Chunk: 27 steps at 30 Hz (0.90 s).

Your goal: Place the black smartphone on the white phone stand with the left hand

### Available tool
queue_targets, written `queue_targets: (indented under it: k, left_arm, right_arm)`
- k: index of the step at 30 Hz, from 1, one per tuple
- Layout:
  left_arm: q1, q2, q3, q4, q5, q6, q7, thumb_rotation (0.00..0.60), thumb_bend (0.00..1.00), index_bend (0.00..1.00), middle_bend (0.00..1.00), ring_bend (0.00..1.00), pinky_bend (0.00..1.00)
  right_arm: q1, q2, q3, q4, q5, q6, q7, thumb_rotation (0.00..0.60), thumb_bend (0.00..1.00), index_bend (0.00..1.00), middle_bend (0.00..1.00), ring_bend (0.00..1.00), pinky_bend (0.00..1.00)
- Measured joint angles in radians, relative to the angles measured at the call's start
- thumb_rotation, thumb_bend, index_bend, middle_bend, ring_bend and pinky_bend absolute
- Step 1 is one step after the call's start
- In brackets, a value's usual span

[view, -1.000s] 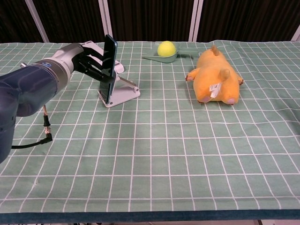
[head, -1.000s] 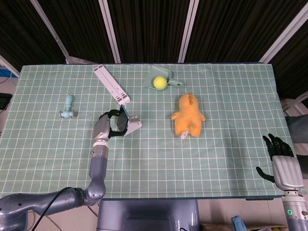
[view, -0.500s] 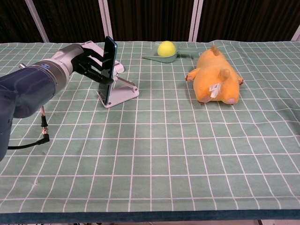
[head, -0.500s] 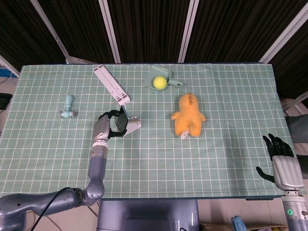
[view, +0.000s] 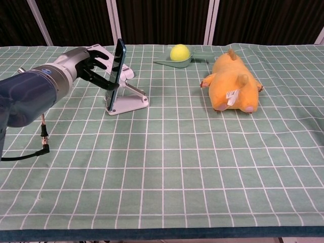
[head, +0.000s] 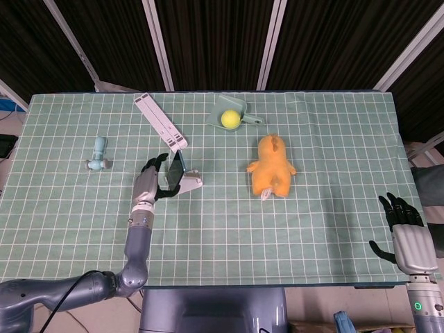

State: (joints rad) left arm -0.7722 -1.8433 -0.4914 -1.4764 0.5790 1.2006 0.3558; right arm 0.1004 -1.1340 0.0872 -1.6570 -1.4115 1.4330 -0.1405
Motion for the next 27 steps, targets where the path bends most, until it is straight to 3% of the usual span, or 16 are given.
queue_targets:
  k: [14, 20, 27]
  left_arm:
    - [0.061, 0.104, 0.034, -0.131, 0.069, 0.014, -0.025, 0.600, 0.24, 0.05, 0.06, 0.00, 0.03]
    - [0.140, 0.241, 0.103, -0.241, 0.182, 0.026, -0.053, 0.600, 0.24, 0.04, 0.05, 0.00, 0.01]
    - [0.256, 0.448, 0.214, -0.331, 0.384, 0.052, -0.111, 0.600, 0.24, 0.04, 0.05, 0.00, 0.01]
  right_arm:
    - [-0.001, 0.000, -0.001, -0.001, -0.002, 0.003, -0.002, 0.600, 0.30, 0.01, 0.00, 0.00, 0.13]
    - [-0.003, -0.001, -0.001, -0.001, -0.003, 0.006, -0.004, 0.600, 0.30, 0.01, 0.00, 0.00, 0.13]
    - [-0.005, -0.001, -0.002, -0.002, -0.005, 0.011, -0.007, 0.600, 0.30, 0.01, 0.00, 0.00, 0.13]
